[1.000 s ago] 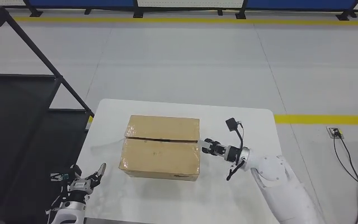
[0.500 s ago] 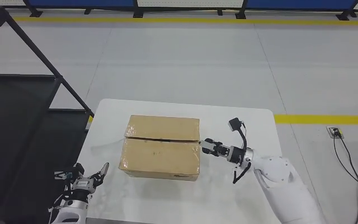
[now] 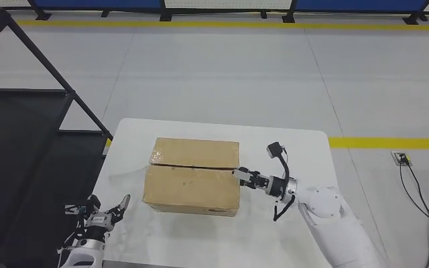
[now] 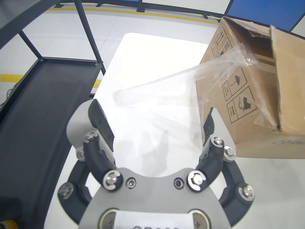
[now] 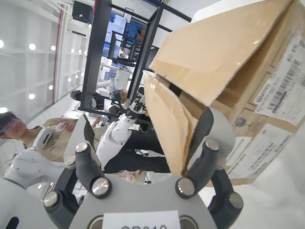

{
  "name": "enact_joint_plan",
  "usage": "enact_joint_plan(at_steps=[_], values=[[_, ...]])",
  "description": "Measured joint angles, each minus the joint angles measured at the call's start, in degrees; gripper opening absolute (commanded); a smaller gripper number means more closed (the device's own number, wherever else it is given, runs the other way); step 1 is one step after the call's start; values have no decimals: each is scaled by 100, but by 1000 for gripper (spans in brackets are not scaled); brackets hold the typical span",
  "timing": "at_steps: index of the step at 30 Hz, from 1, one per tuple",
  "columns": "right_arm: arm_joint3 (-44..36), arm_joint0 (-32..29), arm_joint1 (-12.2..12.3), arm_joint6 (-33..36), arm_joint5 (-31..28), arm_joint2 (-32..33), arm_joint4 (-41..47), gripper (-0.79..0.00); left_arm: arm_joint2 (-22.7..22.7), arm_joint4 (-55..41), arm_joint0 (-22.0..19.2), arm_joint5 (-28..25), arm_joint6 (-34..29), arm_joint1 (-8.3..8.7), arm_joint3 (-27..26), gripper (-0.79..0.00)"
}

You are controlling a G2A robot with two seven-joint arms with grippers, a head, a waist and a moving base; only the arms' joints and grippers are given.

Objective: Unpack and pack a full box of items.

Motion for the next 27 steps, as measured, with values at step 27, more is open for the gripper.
enact_joint_plan(at_steps=[27], values=[[-493,-258,125,859,-53,-542,-367,0,-415,902,801,-2392,1484,95,-483,0]])
